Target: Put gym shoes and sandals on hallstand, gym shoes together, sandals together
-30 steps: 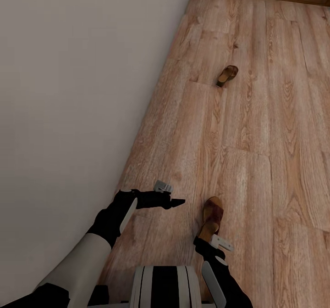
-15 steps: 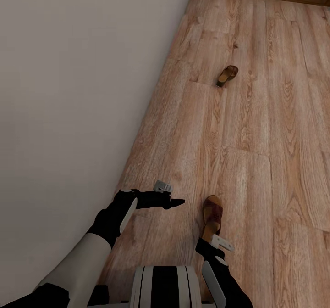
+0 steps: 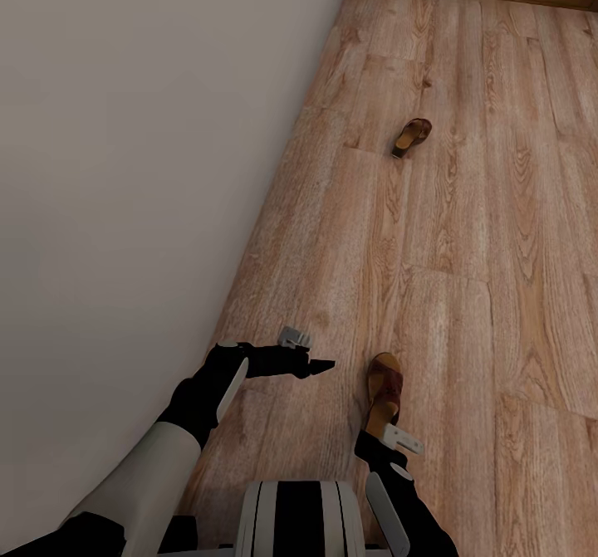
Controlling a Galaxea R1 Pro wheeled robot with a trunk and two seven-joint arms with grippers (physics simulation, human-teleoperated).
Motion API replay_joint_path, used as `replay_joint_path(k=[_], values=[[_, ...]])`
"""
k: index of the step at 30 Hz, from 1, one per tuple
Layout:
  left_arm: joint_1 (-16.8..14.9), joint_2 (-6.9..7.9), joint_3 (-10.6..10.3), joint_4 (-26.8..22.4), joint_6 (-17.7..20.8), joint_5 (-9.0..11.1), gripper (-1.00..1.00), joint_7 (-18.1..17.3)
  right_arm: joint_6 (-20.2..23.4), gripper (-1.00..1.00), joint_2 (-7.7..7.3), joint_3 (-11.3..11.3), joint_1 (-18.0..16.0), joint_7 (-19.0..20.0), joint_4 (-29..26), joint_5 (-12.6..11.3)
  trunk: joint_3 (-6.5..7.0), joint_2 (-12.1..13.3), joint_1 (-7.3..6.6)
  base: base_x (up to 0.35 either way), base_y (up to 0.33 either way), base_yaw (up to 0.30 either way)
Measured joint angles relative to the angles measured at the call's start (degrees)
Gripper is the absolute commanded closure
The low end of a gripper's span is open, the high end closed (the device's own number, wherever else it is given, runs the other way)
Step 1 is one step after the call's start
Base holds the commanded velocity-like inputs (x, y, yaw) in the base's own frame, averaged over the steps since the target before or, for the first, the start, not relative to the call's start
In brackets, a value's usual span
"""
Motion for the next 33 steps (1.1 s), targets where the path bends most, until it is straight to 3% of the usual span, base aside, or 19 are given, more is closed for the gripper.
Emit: replay_joint_path(k=[14, 33], values=[[0.00, 0.15, 0.00, 0.00, 0.01, -0.06, -1.00, 0.03, -0.02, 1.00, 0.00, 0.04, 0.01, -0.02, -0.07, -0.15, 0.09, 0.00, 0.00, 0.000, 0.000, -0.021], [-0.01, 0.16, -0.01, 0.01, 0.01, -0.07, -1.00, 0.03, -0.05, 1.00, 0.00, 0.02, 0.01, -0.05, -1.46, -0.14, 1.59, 0.00, 0.00, 0.000, 0.000, -0.111]])
